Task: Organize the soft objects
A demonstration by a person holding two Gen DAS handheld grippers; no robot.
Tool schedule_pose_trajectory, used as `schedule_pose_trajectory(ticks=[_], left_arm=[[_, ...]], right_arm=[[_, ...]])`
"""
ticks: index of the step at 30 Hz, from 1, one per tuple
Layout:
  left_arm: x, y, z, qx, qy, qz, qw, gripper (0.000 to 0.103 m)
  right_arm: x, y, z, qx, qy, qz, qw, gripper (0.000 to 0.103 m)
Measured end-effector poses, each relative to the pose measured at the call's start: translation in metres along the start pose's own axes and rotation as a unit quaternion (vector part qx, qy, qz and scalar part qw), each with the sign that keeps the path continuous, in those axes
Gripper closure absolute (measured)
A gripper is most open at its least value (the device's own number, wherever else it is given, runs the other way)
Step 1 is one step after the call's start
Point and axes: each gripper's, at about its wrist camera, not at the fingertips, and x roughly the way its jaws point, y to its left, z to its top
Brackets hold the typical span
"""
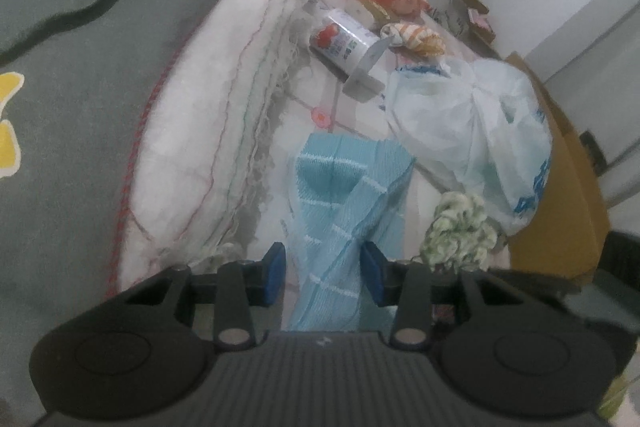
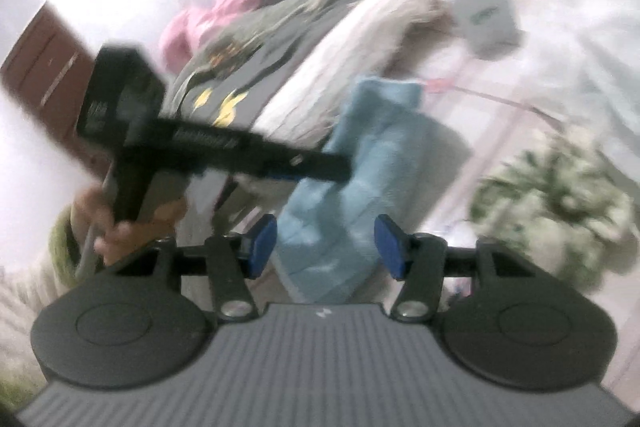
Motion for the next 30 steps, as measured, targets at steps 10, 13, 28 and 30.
schedule_pose_trajectory(ticks=[10, 13, 28, 30], left_arm=[[0.000, -0.014, -0.013, 0.056, 0.009, 0.030, 0.9979, 0.053], [0.001, -0.018, -0.014, 0.067, 0.011, 0.033, 0.9971, 0.050], [0.007, -0.045, -0.017, 0.104, 0.017, 0.025, 0.9941, 0.058], [0.000, -0.050, -0.017, 0.107, 0.011, 0.021, 0.9939, 0.058]], right_arm=[[0.027, -0.032, 0.015, 0.118, 0.005, -0.035, 0.992, 0.058], [0.034, -0.031, 0.018, 0.133, 0.007, -0.036, 0.990, 0.061], [0.047, -0.023, 0.023, 0.177, 0.022, -0.013, 0.984, 0.076], [0.041, -0.021, 0.023, 0.180, 0.017, -0.002, 0.983, 0.079]])
